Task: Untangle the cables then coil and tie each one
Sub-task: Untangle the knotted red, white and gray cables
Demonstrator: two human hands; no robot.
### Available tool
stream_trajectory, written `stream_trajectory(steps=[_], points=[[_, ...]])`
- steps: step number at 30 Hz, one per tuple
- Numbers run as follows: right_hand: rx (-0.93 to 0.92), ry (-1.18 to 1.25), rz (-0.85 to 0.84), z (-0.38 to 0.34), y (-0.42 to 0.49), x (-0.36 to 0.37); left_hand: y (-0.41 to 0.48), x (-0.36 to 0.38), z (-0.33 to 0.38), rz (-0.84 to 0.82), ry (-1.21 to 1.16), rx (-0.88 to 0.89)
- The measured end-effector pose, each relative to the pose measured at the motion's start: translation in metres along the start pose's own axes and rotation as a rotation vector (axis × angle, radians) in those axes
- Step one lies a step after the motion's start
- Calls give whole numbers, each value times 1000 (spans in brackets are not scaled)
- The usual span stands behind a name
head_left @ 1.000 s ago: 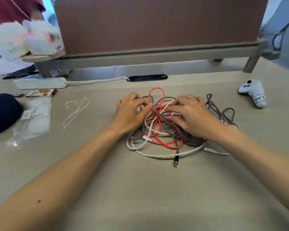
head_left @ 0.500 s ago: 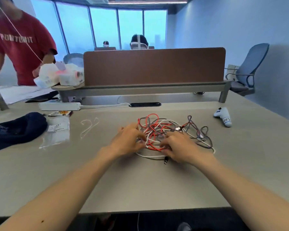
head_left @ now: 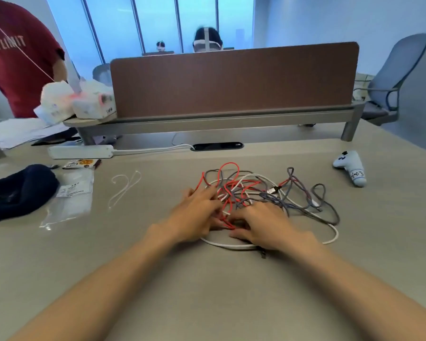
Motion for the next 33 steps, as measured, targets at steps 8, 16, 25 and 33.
stream_trajectory(steps=[8, 16, 25, 33], points=[[-103, -4, 192, -13, -5, -21, -8, -51, 3, 392, 5, 24], [71, -10, 222, 4, -8, -35, -28, -89, -14, 544, 35, -62], [91, -18, 236, 0, 3, -44, -43, -98, -37, 543, 45, -179], [27, 133, 204, 9, 39, -56, -3, -84, -35, 284, -120, -198]])
Point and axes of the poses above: each hand's wrist, its own y-axis towards the middle knuckle, its own x-axis out of the palm, z = x × y, the point moved 5 cm from there along y, towards the middle knuckle, and after that the axes turned 7 degrees about z, right-handed, at the moved point
